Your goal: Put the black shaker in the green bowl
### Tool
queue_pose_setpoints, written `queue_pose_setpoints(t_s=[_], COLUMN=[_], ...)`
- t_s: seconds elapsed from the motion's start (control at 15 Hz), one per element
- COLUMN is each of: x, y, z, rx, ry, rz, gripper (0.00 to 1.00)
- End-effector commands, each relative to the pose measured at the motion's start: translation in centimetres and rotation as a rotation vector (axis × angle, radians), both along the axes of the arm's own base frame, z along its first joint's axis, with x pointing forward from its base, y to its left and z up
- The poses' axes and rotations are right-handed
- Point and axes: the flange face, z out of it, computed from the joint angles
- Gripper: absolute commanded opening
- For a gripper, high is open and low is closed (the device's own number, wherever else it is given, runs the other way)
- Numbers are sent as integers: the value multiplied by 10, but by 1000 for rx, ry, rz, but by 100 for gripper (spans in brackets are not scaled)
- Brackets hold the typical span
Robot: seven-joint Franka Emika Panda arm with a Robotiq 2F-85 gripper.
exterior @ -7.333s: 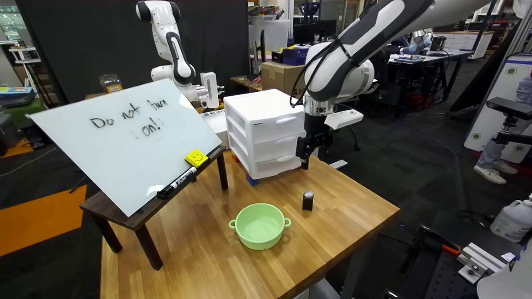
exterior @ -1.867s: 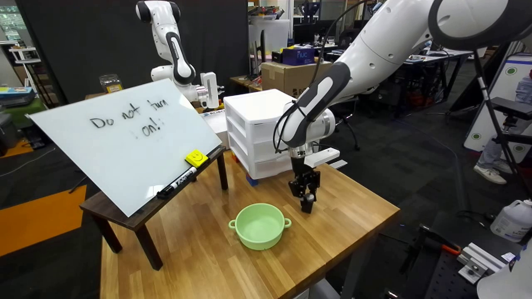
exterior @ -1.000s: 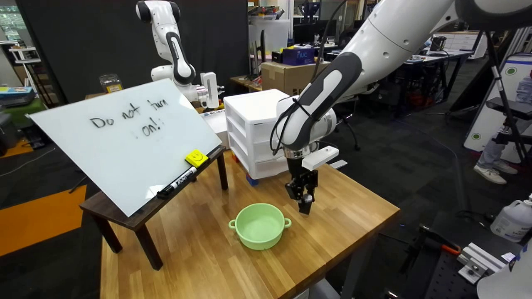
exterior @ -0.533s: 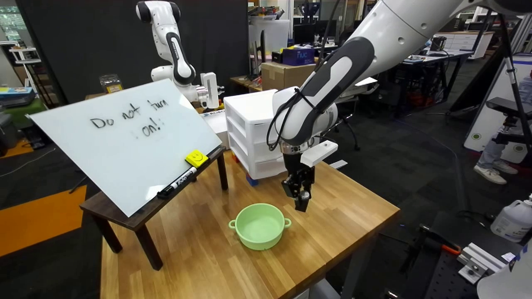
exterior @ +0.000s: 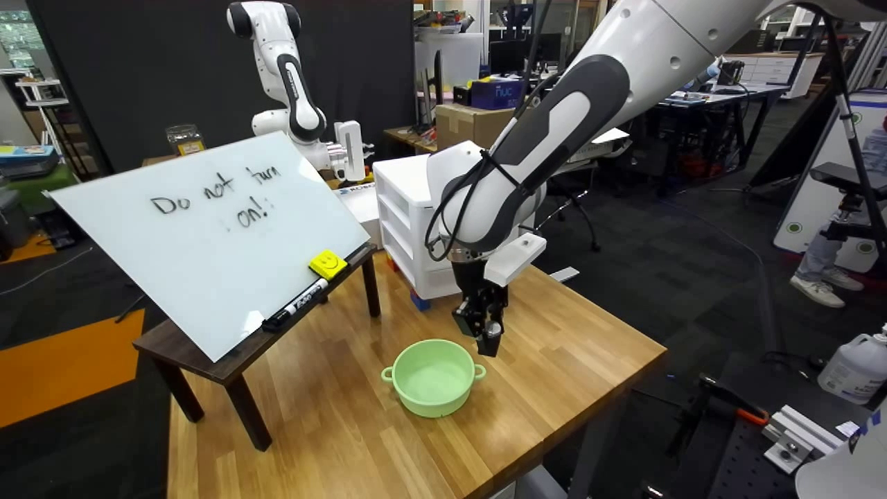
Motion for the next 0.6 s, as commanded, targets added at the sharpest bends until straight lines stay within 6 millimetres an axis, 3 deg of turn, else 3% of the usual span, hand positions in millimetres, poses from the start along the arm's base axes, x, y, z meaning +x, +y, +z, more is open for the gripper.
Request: queue_pose_setpoints(t_s=[0.0, 0.53], x=[9, 40], y=[13, 53], z=[0, -6], rx=[-45, -115], ry=[29, 112], rz=[23, 95], gripper=[26, 26])
